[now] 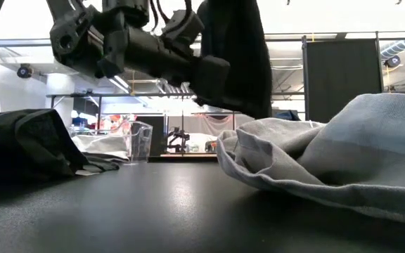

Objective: Sort towels by color in basket
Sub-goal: Put the right black towel into the right transparent bin

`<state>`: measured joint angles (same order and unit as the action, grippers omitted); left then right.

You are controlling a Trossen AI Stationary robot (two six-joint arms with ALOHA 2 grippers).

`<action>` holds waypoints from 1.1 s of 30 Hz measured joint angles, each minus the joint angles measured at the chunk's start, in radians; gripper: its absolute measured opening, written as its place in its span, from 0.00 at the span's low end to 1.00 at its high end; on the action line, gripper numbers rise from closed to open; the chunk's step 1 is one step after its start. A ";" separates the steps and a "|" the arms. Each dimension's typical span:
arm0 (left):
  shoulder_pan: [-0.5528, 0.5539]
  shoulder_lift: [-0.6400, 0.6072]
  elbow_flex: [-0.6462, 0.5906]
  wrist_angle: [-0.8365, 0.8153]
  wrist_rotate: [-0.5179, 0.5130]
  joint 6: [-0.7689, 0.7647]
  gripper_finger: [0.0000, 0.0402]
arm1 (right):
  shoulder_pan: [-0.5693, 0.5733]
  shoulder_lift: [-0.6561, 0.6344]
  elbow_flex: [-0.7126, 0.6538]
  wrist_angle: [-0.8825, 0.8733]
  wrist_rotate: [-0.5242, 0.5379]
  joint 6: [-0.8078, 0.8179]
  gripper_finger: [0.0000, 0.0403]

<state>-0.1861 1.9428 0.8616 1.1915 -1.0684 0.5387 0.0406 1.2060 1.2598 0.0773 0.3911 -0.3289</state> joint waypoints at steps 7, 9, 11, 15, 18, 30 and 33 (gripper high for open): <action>-0.041 -0.197 -0.068 0.044 0.049 0.064 0.02 | 0.000 -0.010 0.009 -0.121 0.029 0.027 0.02; -0.041 -0.276 -0.119 0.040 0.149 0.012 0.00 | 0.000 -0.018 0.010 -0.160 0.038 0.033 0.02; -0.042 -0.367 -0.171 0.034 0.235 -0.038 0.00 | 0.000 -0.025 0.010 -0.196 0.059 0.045 0.02; -0.044 -0.561 -0.268 -0.027 0.367 -0.077 0.00 | 0.000 -0.052 0.010 -0.317 0.077 0.086 0.02; -0.044 -0.701 -0.308 -0.085 0.439 -0.093 0.00 | 0.000 -0.083 0.010 -0.390 0.045 0.134 0.02; -0.036 -0.853 -0.137 -0.508 0.509 -0.195 0.00 | -0.009 -0.032 -0.001 -0.205 -0.322 0.257 0.02; -0.034 -0.826 -0.093 -0.521 0.521 -0.204 0.00 | -0.008 0.021 0.004 -0.140 -0.396 0.263 0.02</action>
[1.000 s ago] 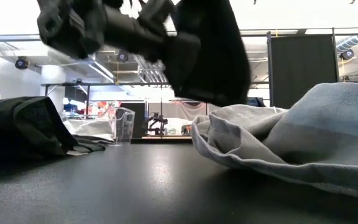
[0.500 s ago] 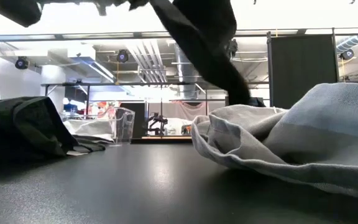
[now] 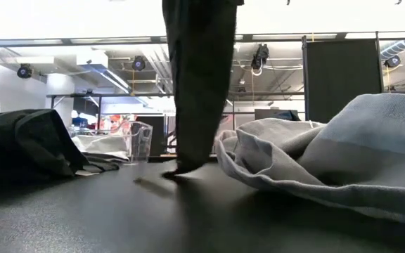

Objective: Sort towels by color in basket
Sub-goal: Put the right black towel into the right transparent bin

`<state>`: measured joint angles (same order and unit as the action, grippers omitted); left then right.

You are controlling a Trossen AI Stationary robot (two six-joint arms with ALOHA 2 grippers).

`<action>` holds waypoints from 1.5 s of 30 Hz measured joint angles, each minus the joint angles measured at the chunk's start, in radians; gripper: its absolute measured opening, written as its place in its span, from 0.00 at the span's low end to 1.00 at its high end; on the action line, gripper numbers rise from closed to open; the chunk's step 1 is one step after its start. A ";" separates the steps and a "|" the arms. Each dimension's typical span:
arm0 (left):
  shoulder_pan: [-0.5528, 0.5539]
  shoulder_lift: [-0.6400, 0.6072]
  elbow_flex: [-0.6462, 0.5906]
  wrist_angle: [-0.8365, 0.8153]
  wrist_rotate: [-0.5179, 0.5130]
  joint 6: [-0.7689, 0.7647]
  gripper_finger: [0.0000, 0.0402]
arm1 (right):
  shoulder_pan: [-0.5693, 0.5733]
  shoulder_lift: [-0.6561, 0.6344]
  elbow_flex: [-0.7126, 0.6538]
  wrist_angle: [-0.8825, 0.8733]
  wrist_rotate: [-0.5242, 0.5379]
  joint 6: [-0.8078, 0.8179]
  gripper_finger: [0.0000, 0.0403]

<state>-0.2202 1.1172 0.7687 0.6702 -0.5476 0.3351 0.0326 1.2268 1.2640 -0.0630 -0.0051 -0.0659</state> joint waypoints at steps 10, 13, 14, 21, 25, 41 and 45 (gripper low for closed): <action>0.020 0.099 0.031 0.057 0.001 -0.008 0.00 | -0.001 0.152 0.001 0.185 -0.004 -0.066 0.02; 0.040 0.145 0.035 0.132 -0.050 -0.007 0.00 | -0.001 0.195 0.001 0.200 -0.006 -0.113 0.02; 0.046 0.157 0.036 0.147 -0.059 -0.006 0.00 | -0.001 0.208 0.002 0.206 -0.006 -0.118 0.02; 0.055 0.181 0.036 0.185 -0.064 -0.009 0.00 | -0.001 0.276 0.005 0.236 -0.021 -0.085 0.03; 0.055 0.170 0.032 0.181 -0.073 -0.059 0.00 | 0.004 0.275 0.006 0.220 0.069 -0.106 0.08; 0.060 0.165 0.035 0.184 -0.254 -0.143 0.00 | 0.005 0.346 0.012 0.242 0.244 -0.060 0.69; 0.061 0.177 0.035 0.180 -0.232 -0.147 0.00 | -0.015 0.378 0.029 0.288 0.245 -0.053 0.71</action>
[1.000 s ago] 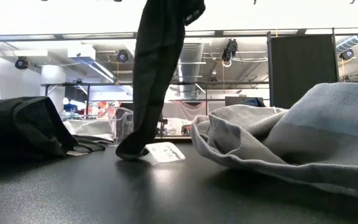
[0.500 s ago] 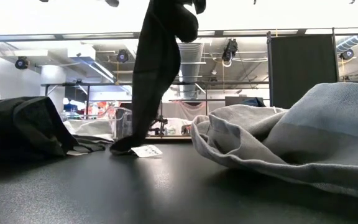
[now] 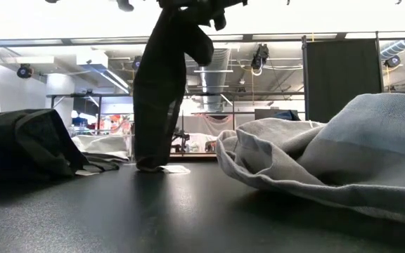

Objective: Sort towels by color in basket
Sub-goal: Put the right black towel into the right transparent bin

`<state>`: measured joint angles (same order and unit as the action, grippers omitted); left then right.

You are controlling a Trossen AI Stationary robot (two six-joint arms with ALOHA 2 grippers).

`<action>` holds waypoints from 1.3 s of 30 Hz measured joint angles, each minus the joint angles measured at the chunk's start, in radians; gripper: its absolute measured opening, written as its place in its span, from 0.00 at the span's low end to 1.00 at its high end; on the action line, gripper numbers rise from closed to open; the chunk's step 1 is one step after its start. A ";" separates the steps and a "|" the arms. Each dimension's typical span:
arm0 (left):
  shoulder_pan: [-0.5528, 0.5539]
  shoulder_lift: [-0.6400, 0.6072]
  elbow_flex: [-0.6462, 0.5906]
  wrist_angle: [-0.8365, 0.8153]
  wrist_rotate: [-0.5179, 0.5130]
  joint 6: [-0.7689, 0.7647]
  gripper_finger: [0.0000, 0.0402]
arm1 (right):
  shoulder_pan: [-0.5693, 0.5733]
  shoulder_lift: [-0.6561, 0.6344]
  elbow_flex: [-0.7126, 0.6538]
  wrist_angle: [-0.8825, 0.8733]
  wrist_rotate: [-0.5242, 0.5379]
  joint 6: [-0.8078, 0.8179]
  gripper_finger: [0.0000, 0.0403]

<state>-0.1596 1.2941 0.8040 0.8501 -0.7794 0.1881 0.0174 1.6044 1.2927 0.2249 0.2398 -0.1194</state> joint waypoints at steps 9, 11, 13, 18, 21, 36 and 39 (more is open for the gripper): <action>0.000 0.008 0.000 -0.003 0.054 0.011 0.00 | -0.032 0.007 0.009 0.034 -0.003 -0.038 0.19; 0.000 0.007 0.000 -0.002 0.054 0.032 0.00 | -0.031 0.003 0.009 0.040 -0.004 -0.064 0.07; -0.001 0.007 0.000 -0.004 0.030 0.079 0.00 | -0.031 -0.007 0.009 0.028 -0.009 -0.060 0.04; -0.003 -0.011 0.000 -0.061 -0.095 0.118 0.08 | -0.031 -0.026 0.009 -0.011 -0.012 -0.056 0.02; -0.003 -0.031 0.000 -0.153 -0.096 0.123 0.18 | -0.031 -0.034 0.009 -0.034 -0.013 -0.056 0.02; 0.003 -0.256 0.020 -0.839 0.087 -0.168 0.51 | -0.034 -0.112 0.009 -0.207 -0.064 0.006 0.02; 0.002 -0.267 0.023 -0.877 0.089 -0.175 0.57 | -0.034 -0.129 0.009 -0.232 -0.064 0.008 0.02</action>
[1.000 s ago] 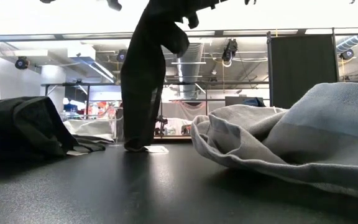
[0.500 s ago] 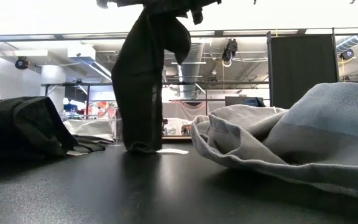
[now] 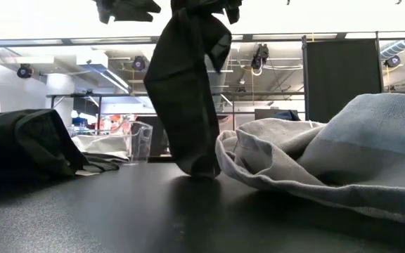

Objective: Sort towels by color in basket
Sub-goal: Put the right black towel into the right transparent bin

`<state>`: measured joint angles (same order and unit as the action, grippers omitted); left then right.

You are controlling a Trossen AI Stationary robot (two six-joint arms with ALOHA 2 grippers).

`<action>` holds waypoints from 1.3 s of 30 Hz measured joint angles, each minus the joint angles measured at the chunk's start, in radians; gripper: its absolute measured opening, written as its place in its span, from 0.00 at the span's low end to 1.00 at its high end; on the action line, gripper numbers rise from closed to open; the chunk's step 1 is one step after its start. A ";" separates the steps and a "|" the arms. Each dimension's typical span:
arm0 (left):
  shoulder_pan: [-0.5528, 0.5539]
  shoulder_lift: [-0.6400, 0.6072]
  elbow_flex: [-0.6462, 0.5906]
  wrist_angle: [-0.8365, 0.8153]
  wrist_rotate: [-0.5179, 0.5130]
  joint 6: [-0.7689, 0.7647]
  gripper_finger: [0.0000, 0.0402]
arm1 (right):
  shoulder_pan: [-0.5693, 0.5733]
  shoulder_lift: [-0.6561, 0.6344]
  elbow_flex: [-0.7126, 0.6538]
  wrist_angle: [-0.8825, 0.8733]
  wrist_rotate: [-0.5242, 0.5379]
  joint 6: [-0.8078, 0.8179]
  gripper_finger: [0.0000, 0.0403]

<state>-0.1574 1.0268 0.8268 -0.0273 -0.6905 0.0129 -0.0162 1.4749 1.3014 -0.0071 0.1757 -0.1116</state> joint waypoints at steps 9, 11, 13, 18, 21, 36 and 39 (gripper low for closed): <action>-0.006 -0.011 -0.026 -0.102 0.246 0.144 0.64 | -0.029 -0.137 -0.001 -0.025 -0.259 0.024 0.02; -0.006 -0.004 -0.046 -0.097 0.405 0.159 0.64 | -0.039 -0.177 -0.003 -0.022 -0.262 0.026 0.02; -0.008 -0.004 -0.060 -0.092 0.452 0.153 0.64 | -0.045 -0.206 -0.006 -0.008 -0.263 0.037 0.02; -0.006 0.010 -0.063 -0.048 0.280 0.127 0.64 | -0.043 -0.234 -0.009 0.035 -0.378 0.078 0.02; -0.006 0.022 -0.064 -0.002 0.323 0.125 0.64 | -0.041 -0.232 -0.010 0.043 -0.388 0.084 0.02; 0.039 0.050 -0.145 0.296 0.521 -0.194 0.64 | -0.042 -0.220 -0.014 0.040 -0.385 0.069 0.02; 0.039 0.056 -0.179 0.389 0.567 -0.226 0.64 | -0.042 -0.217 -0.014 0.040 -0.385 0.067 0.02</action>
<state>-0.1180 1.0824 0.6480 0.3616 -0.1235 -0.2131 -0.0578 1.2583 1.2877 0.0327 -0.2096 -0.0441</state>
